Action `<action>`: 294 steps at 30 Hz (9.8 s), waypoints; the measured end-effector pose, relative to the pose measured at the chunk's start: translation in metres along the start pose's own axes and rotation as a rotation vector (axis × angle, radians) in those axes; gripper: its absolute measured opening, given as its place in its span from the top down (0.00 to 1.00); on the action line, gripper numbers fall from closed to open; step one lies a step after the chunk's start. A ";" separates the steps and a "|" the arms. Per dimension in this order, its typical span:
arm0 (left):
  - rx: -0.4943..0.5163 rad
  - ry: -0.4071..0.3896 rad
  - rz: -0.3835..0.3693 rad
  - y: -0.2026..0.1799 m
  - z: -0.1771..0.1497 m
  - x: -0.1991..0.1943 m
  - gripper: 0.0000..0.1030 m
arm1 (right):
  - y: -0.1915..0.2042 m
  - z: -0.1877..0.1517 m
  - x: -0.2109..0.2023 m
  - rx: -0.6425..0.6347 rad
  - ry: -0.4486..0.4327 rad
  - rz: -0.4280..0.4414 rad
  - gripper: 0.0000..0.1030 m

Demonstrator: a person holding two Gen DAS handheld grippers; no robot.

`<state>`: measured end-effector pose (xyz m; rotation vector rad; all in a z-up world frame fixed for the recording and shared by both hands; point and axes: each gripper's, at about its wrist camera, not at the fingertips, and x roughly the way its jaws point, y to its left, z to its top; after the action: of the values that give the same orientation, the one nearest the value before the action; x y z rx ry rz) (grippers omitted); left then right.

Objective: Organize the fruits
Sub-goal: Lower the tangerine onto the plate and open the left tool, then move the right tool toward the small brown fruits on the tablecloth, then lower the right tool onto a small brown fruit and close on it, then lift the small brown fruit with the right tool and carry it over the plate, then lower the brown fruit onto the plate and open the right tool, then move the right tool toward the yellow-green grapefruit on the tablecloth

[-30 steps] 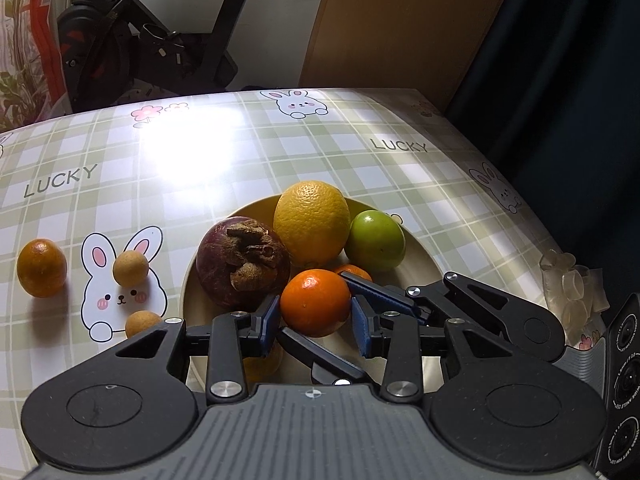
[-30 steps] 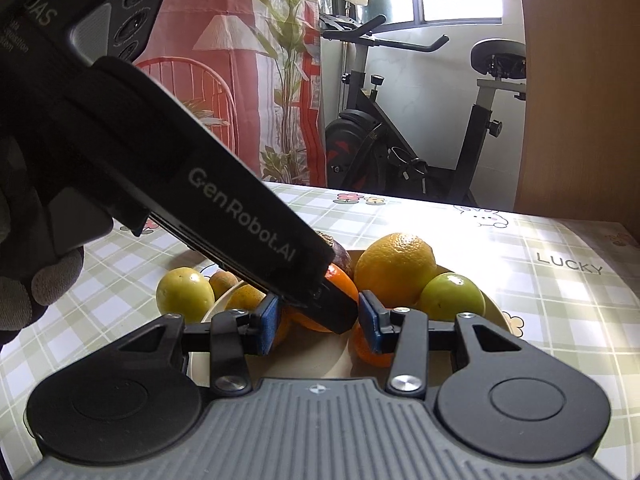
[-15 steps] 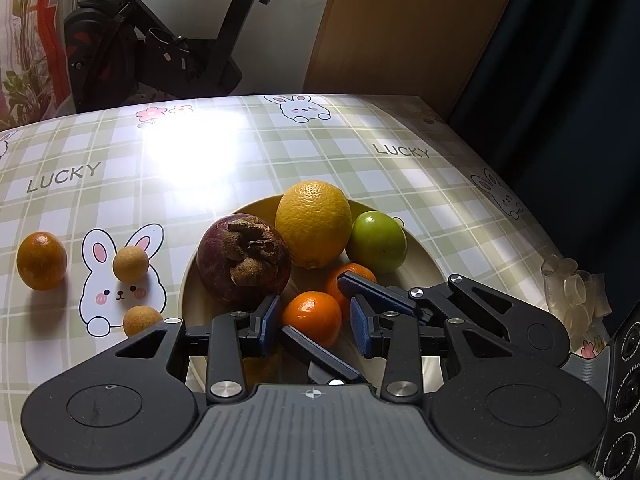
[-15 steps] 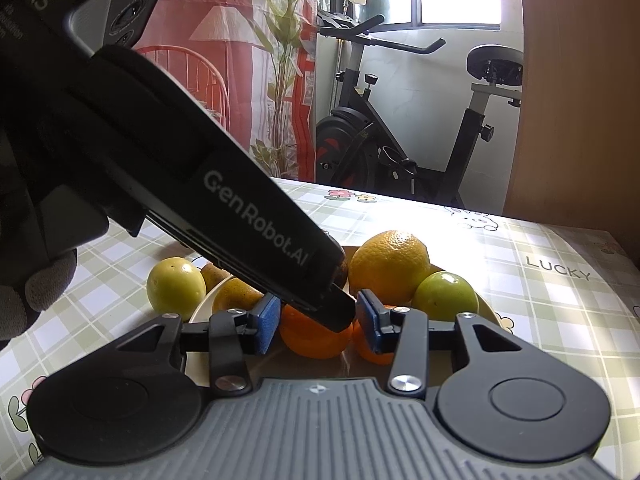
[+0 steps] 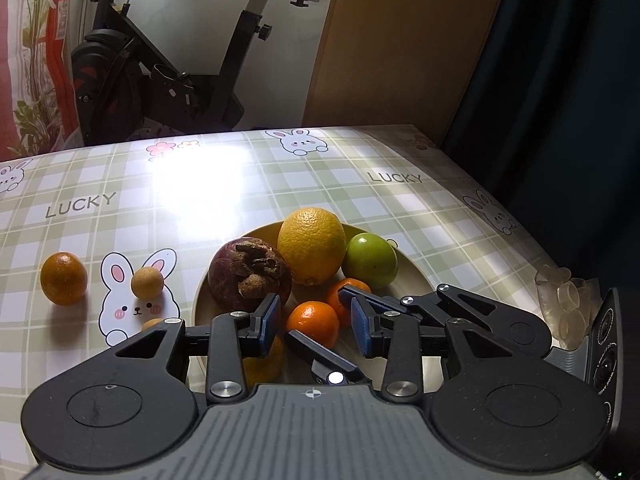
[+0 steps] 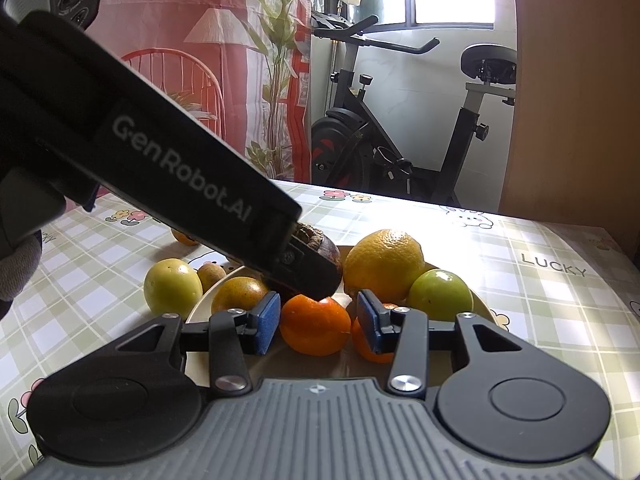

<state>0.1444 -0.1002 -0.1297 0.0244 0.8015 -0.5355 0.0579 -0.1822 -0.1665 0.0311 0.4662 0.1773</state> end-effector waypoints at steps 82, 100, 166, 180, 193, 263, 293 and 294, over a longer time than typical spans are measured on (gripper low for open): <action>-0.216 -0.071 0.089 0.170 -0.014 -0.048 0.62 | 0.076 0.077 0.086 -0.073 0.373 0.181 0.80; -0.251 -0.070 0.046 0.172 -0.022 -0.038 0.62 | 0.077 0.076 0.105 -0.165 0.430 0.103 0.74; 0.024 0.056 0.119 0.106 0.019 0.050 0.65 | -0.029 0.067 0.008 0.190 0.066 0.061 0.73; 0.015 0.038 0.155 0.106 0.014 0.042 0.73 | -0.033 0.062 0.005 0.221 0.064 0.056 0.73; 0.085 -0.042 0.047 0.044 0.021 0.000 0.73 | -0.048 0.043 -0.024 0.198 0.017 0.016 0.73; 0.181 0.071 -0.104 -0.042 0.004 0.043 0.72 | -0.119 -0.012 -0.037 0.400 0.008 0.086 0.72; -0.069 -0.115 0.097 0.094 0.016 -0.057 0.72 | -0.112 -0.010 -0.040 0.371 0.015 0.046 0.69; -0.071 -0.119 0.098 0.095 0.016 -0.060 0.72 | -0.111 -0.009 -0.039 0.375 0.026 0.045 0.69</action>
<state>0.1652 0.0060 -0.0938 -0.0336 0.6984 -0.4120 0.0376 -0.2982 -0.1651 0.4072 0.5201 0.1327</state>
